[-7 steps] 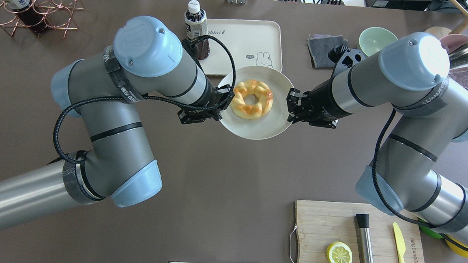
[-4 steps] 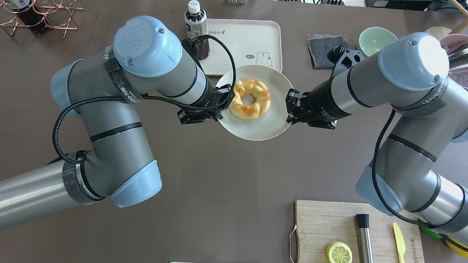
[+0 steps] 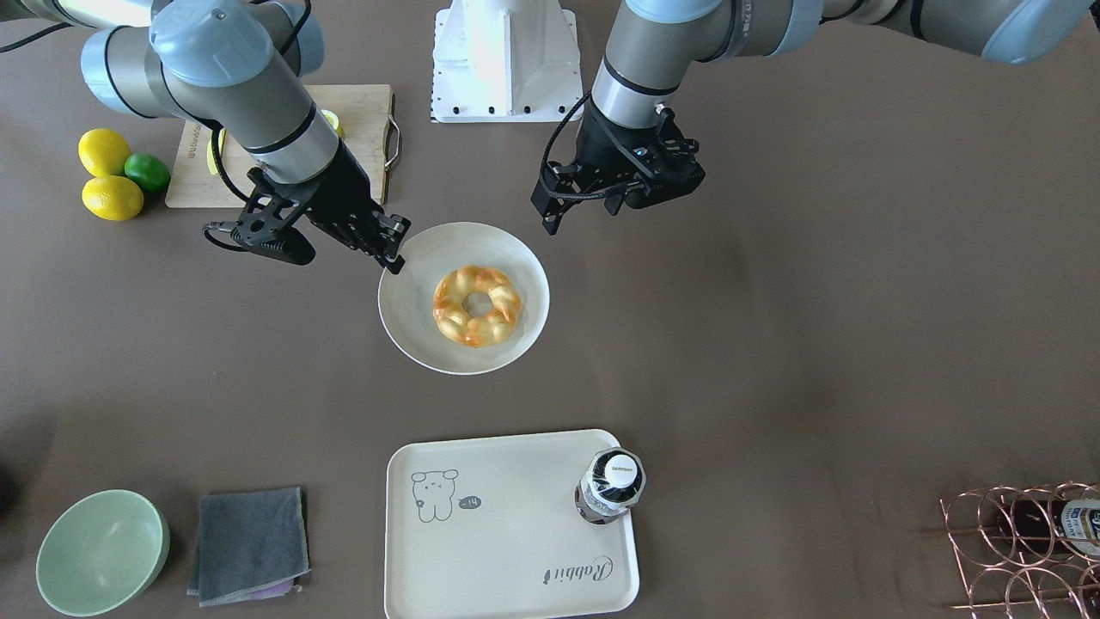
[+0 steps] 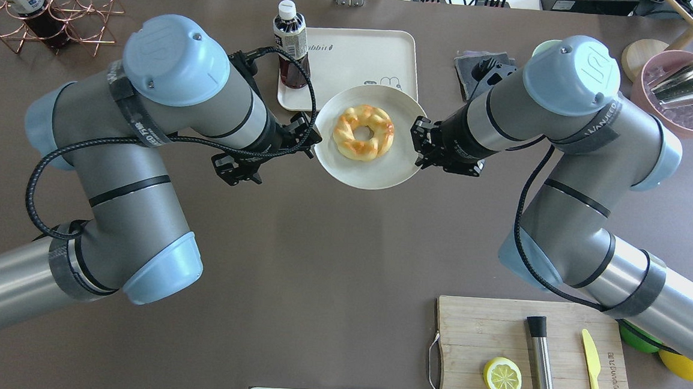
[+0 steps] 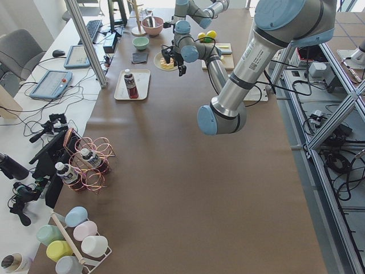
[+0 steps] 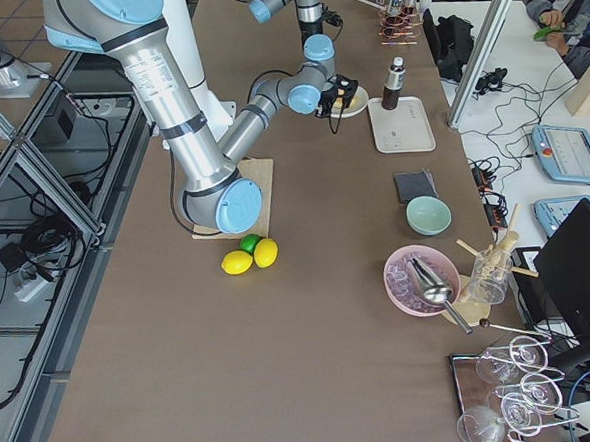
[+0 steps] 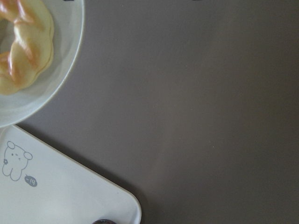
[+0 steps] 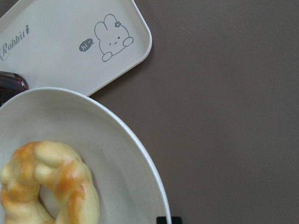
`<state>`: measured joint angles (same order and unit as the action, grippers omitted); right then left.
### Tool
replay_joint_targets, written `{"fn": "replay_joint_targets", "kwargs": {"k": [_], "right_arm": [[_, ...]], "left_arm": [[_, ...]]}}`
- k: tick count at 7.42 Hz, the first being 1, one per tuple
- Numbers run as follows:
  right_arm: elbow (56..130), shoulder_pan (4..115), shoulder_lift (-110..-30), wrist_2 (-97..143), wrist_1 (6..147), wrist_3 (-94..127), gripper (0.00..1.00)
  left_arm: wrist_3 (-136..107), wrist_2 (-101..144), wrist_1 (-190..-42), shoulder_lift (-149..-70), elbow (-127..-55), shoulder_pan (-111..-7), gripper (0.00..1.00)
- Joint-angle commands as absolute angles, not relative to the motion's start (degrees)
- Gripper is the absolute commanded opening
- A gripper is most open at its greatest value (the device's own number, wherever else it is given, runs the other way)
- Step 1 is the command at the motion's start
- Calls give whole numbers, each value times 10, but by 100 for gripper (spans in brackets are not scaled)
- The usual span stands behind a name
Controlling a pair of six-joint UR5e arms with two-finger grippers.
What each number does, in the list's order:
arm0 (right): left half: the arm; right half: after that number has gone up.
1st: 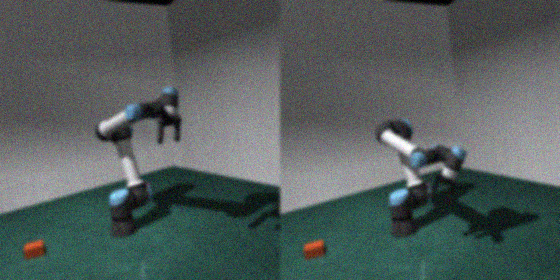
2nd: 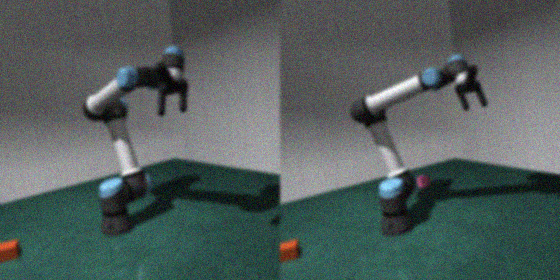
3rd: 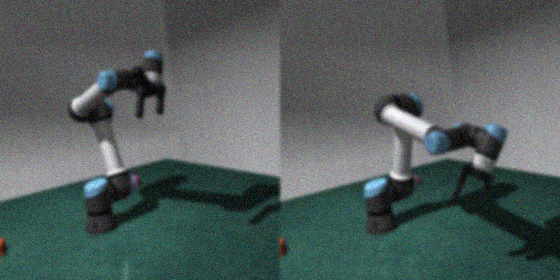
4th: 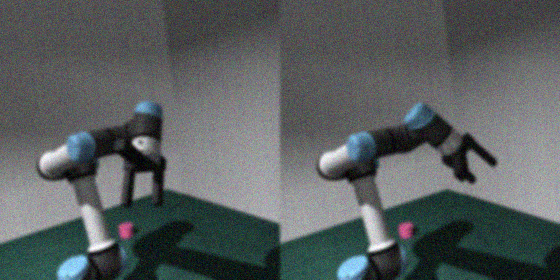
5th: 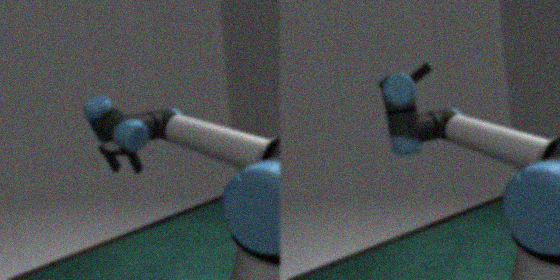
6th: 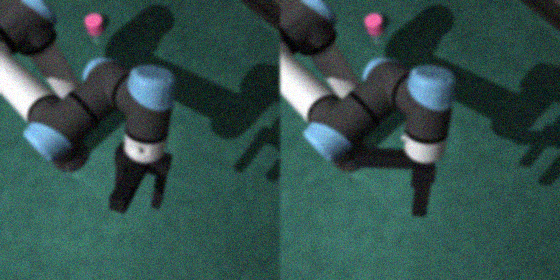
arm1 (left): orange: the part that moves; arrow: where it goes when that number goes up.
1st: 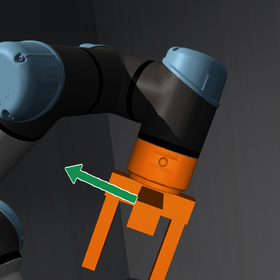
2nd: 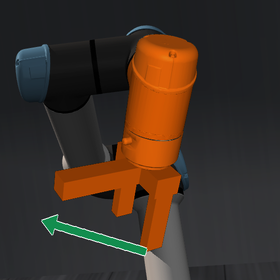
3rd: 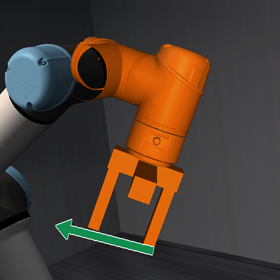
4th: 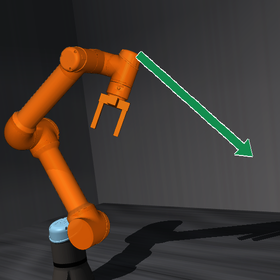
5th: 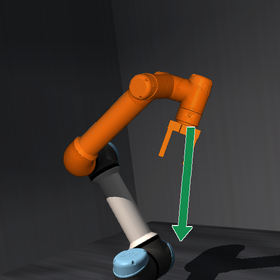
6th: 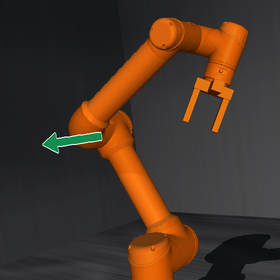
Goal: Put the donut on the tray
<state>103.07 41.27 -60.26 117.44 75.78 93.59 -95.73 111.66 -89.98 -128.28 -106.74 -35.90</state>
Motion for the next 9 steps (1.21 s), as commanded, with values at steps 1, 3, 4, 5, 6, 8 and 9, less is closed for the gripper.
{"fn": "replay_joint_targets", "kwargs": {"k": [1, 3, 4, 5, 6, 8, 9], "right_arm": [[893, 439, -508, 1161, 757, 952, 0], [770, 456, -434, 1153, 753, 980, 0], [728, 464, -411, 1155, 751, 997, 0], [691, 467, -393, 1156, 747, 1000, 0], [652, 468, -382, 1156, 714, 1038, 0], [549, 467, -333, 1151, 639, 1137, 0], [518, 465, -317, 1141, 626, 1164, 0]], "left_arm": [[-945, 1117, -897, -1255, -1093, -363, 98], [-946, 1117, -896, -1255, -1102, -363, 98], [-946, 1117, -896, -1257, -1103, -363, 98], [-946, 1117, -896, -1256, -1107, -363, 98], [-946, 1117, -891, -1254, -1112, -364, 98], [-946, 1115, -889, -1253, -1112, -363, 98], [-945, 1115, -889, -1252, -1122, -368, 98]]}}
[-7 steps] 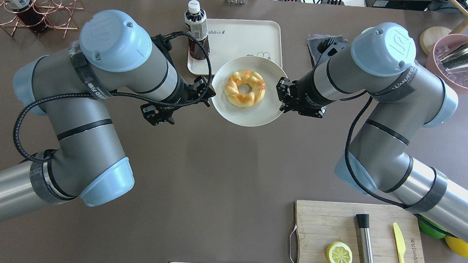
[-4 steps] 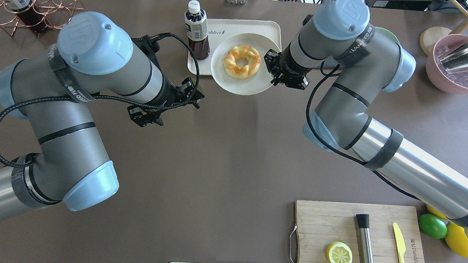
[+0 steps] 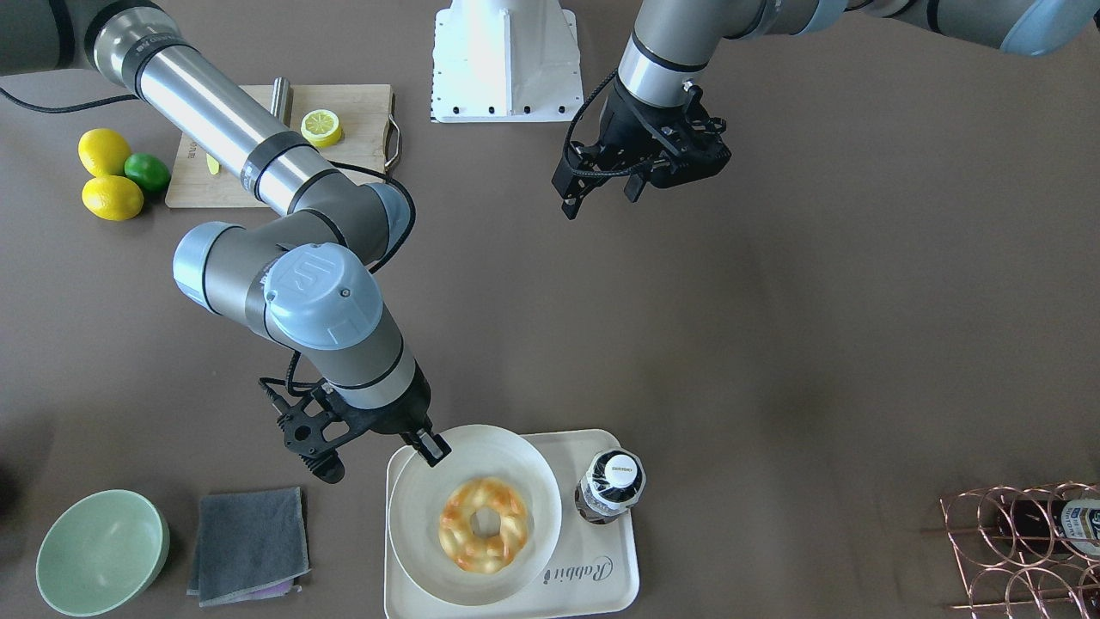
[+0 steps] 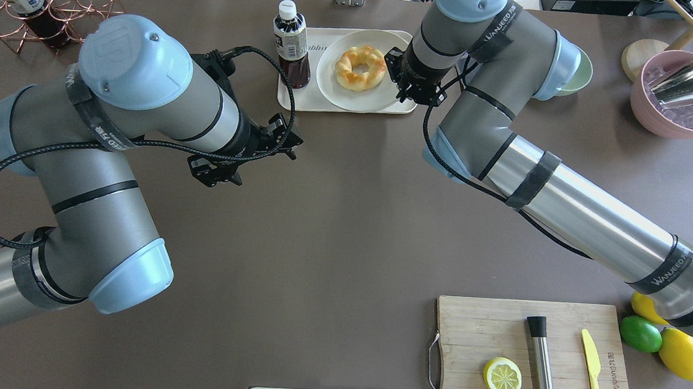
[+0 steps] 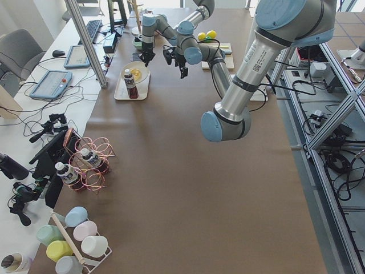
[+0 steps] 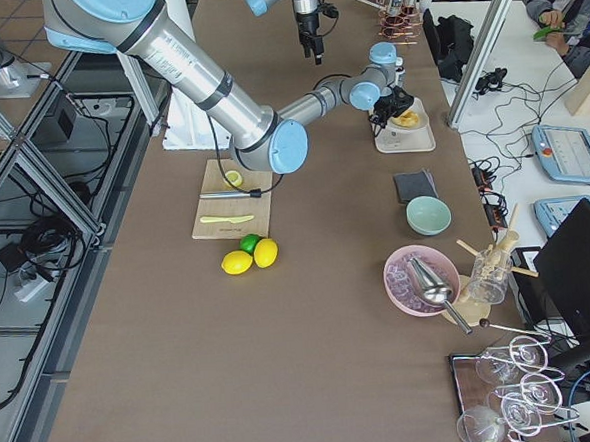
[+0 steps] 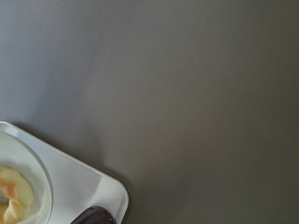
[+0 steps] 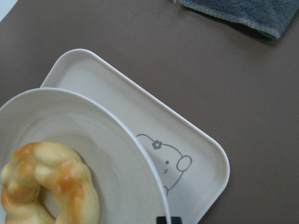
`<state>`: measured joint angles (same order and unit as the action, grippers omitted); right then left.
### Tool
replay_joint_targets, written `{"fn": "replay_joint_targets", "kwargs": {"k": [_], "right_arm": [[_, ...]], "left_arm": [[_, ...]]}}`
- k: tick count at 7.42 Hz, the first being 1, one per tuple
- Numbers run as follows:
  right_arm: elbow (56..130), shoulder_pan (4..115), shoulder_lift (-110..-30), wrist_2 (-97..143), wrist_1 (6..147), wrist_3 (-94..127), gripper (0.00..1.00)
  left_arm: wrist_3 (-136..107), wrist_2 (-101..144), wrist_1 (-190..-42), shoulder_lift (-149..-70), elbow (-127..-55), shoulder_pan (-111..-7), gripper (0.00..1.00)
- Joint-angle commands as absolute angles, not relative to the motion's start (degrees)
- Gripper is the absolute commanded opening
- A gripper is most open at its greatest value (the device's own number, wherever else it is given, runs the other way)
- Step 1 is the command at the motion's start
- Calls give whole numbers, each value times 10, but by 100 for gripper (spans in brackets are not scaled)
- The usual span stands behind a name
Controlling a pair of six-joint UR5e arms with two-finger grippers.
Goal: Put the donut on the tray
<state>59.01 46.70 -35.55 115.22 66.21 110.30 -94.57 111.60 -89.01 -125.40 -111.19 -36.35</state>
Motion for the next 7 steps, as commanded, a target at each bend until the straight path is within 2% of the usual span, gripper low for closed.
{"fn": "replay_joint_targets", "kwargs": {"k": [1, 6, 7], "right_arm": [[506, 463, -317, 1126, 614, 1167, 0], [496, 439, -316, 1109, 580, 1179, 0], [497, 441, -319, 1107, 580, 1177, 34]], "left_arm": [[-935, 1116, -889, -1225, -1143, -373, 98], [-754, 1122, -888, -1136, -1164, -432, 98], [-708, 1123, -888, -1102, -1180, -439, 98]]}}
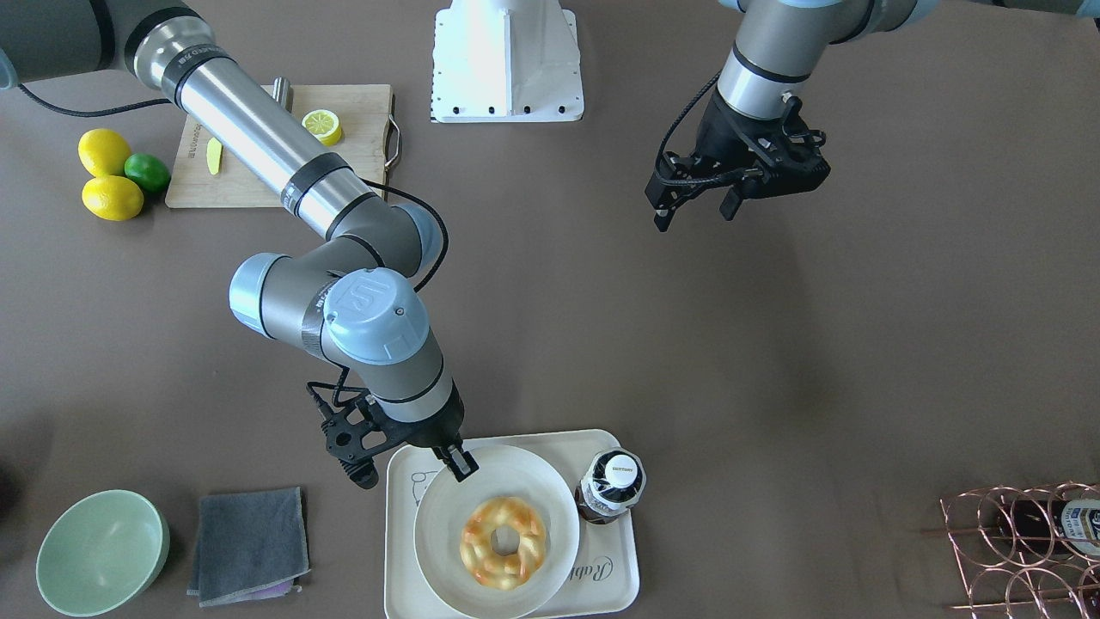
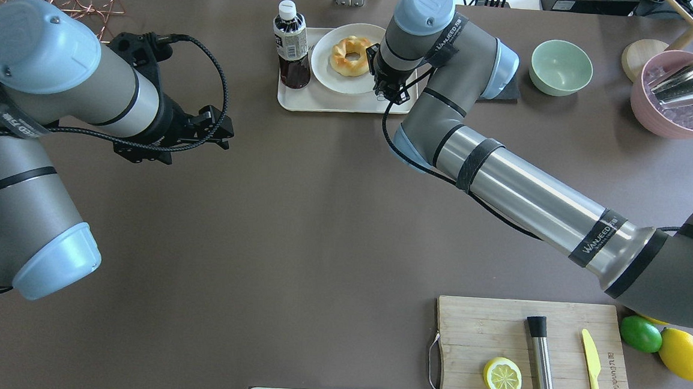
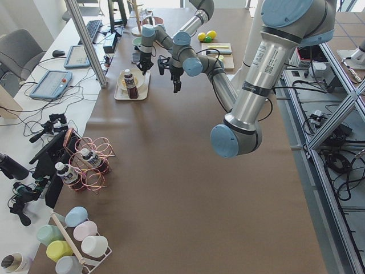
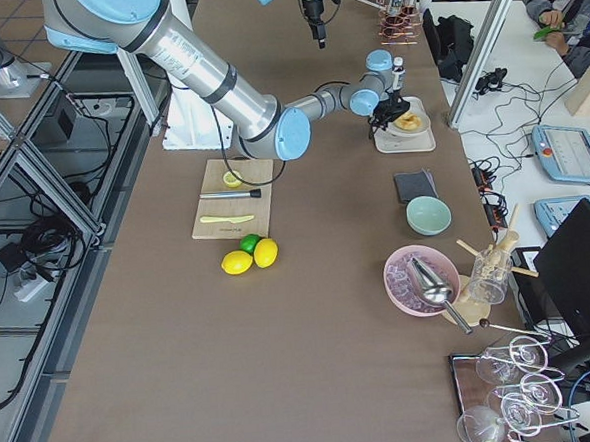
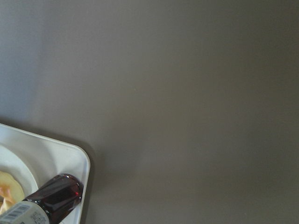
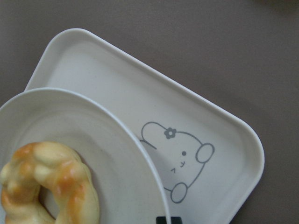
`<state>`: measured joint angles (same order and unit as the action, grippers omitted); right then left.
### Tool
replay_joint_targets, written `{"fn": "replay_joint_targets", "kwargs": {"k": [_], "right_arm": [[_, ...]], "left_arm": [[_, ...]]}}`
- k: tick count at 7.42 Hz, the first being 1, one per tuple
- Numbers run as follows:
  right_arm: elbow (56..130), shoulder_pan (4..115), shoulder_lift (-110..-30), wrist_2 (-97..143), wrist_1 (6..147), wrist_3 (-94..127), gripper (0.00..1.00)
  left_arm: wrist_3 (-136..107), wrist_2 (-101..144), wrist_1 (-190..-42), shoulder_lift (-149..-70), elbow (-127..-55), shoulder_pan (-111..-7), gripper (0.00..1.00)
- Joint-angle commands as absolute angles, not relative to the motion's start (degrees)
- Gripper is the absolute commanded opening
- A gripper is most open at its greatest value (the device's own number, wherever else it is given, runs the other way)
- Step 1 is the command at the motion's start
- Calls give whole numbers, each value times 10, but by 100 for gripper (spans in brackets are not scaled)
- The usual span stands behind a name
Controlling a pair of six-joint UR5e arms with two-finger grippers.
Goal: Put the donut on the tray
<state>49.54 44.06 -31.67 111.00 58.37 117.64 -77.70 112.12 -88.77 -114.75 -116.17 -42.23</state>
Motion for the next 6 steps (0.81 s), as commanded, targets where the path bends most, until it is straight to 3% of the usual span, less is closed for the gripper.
{"fn": "replay_joint_targets", "kwargs": {"k": [1, 3, 6], "right_arm": [[498, 449, -320, 1105, 582, 1170, 99], [547, 467, -350, 1135, 589, 1089, 100], [723, 550, -514, 1228, 649, 905, 100]], "left_arm": [[-641, 1144, -888, -1076, -1186, -469, 98], [-545, 1193, -889, -1042, -1186, -525, 98], [-372, 1227, -890, -968, -1185, -599, 98]]}}
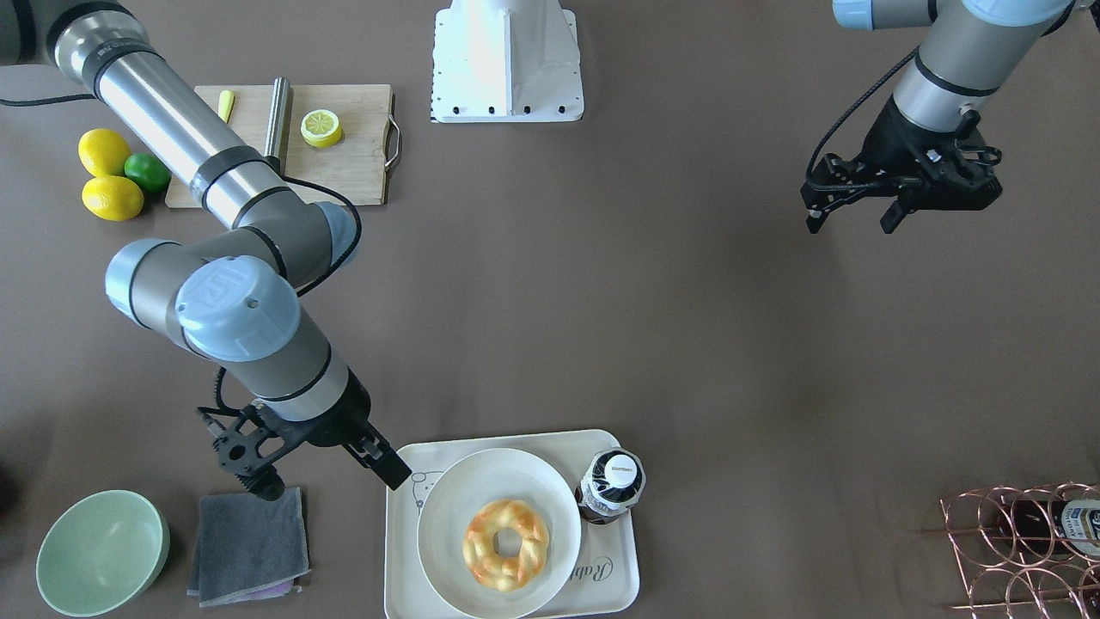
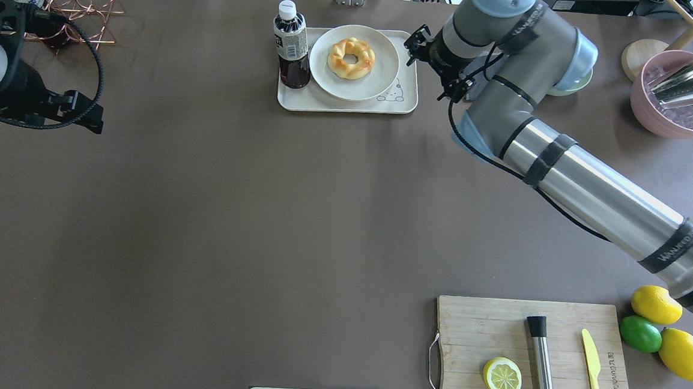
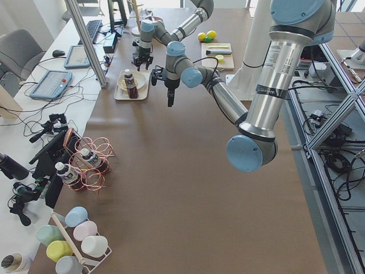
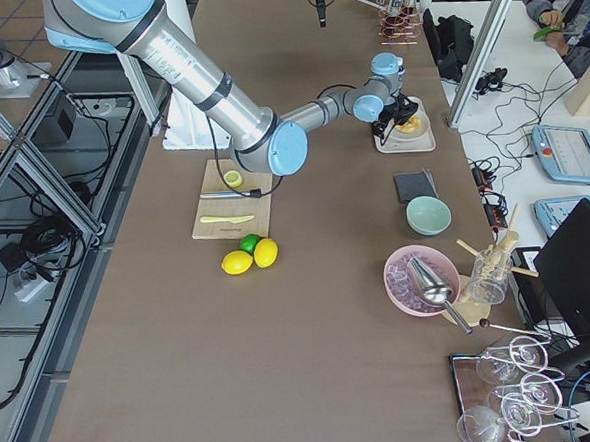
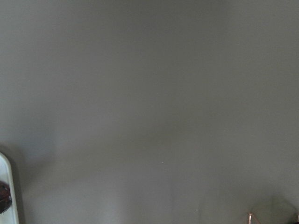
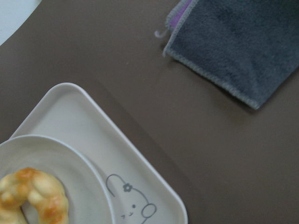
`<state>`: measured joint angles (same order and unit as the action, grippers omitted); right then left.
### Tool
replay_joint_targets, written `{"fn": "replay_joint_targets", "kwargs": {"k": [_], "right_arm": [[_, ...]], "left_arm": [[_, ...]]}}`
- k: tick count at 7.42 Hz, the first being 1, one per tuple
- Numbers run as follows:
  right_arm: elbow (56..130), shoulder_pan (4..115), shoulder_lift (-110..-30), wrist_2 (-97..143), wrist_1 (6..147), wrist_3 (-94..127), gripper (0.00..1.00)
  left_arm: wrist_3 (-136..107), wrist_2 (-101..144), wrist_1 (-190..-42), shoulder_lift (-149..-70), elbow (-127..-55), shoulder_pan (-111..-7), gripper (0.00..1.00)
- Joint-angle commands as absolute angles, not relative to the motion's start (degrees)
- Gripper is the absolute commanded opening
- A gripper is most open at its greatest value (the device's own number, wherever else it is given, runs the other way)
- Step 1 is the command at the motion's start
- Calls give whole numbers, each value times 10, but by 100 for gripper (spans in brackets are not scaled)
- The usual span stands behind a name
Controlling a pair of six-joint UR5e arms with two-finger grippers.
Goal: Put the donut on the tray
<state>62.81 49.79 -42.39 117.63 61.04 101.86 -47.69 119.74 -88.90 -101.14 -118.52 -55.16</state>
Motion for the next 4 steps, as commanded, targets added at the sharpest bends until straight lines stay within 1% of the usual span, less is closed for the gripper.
{"fn": "replay_joint_targets", "kwargs": {"k": [1, 4], "right_arm": [[769, 575, -577, 1247, 650, 815, 100], [851, 704, -729, 1342, 651, 538, 100]], "left_arm": [[-300, 1254, -892, -941, -1181, -638, 98], [-112, 1293, -893, -901, -1135, -740, 98]]}}
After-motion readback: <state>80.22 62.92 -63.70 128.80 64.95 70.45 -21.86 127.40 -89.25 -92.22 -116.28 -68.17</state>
